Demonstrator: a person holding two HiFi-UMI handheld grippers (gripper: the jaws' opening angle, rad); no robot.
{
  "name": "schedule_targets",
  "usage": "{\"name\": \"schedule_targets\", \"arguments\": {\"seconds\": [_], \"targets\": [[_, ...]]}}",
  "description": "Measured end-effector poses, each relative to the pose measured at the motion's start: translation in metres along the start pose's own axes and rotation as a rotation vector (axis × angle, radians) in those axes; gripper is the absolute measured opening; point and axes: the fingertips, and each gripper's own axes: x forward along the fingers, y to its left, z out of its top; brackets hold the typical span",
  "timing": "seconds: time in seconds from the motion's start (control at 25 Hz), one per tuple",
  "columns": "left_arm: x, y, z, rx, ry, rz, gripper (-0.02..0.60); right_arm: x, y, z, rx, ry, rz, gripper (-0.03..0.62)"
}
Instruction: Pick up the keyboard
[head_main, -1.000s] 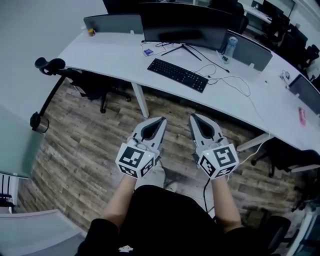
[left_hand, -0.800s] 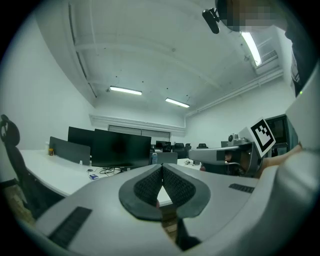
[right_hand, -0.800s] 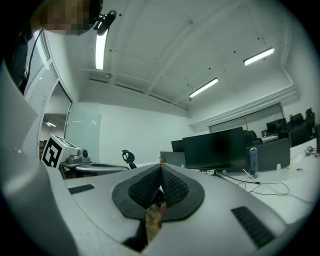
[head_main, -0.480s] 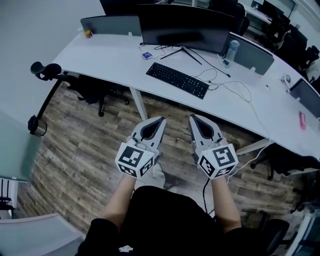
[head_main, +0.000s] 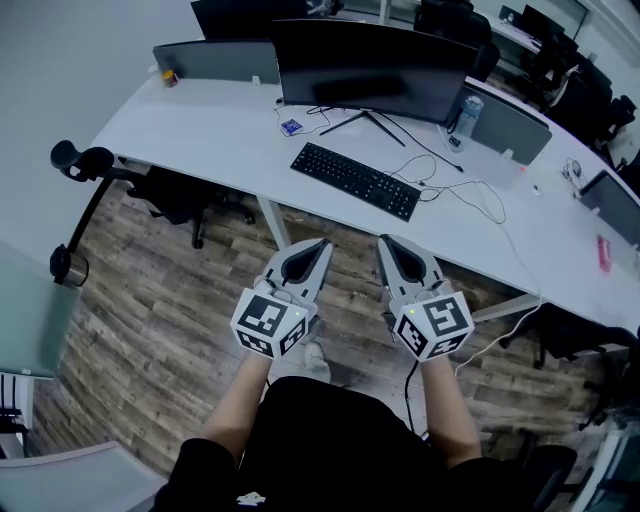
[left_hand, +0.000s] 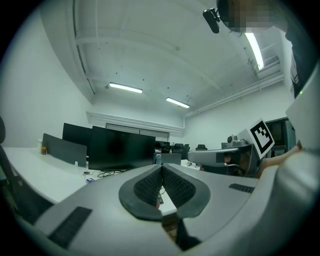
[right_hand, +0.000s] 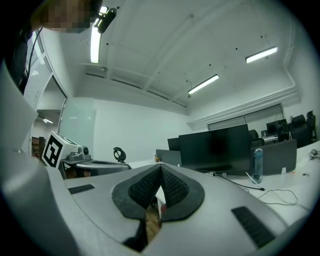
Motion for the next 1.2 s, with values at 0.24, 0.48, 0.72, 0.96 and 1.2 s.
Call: {"name": "schedule_targets", "arguments": {"seconds": [0.24, 0.48, 0.72, 0.96, 1.2], "targets": [[0.016, 0.025, 0.002, -0.024, -0.005, -0.025, 0.009, 0.028, -0.010, -0.001, -0.002, 0.011, -0.024, 0.003], [0.029, 0.050, 0.006, -0.027, -0.011, -0.048, 0.009, 0.054, -0.018, -0.001, 0.002, 0.020, -0.048, 0.003], [0.035, 0.073, -0.001, -0.017, 0.003, -0.064, 0.009, 0.079, -0.019, -0.004, -0.010, 0.030, -0.060, 0.002], [0.042, 0.094, -0.002, -0.029, 0.004, -0.065, 0.009, 0.100, -0.023, -0.007, -0.008, 0.044, -0.062, 0.002], [0.051, 0.101, -0.003, -0.040, 0.004, -0.067, 0.009, 0.110, -0.033, -0.006, -0.015, 0.059, -0.065, 0.002]]}}
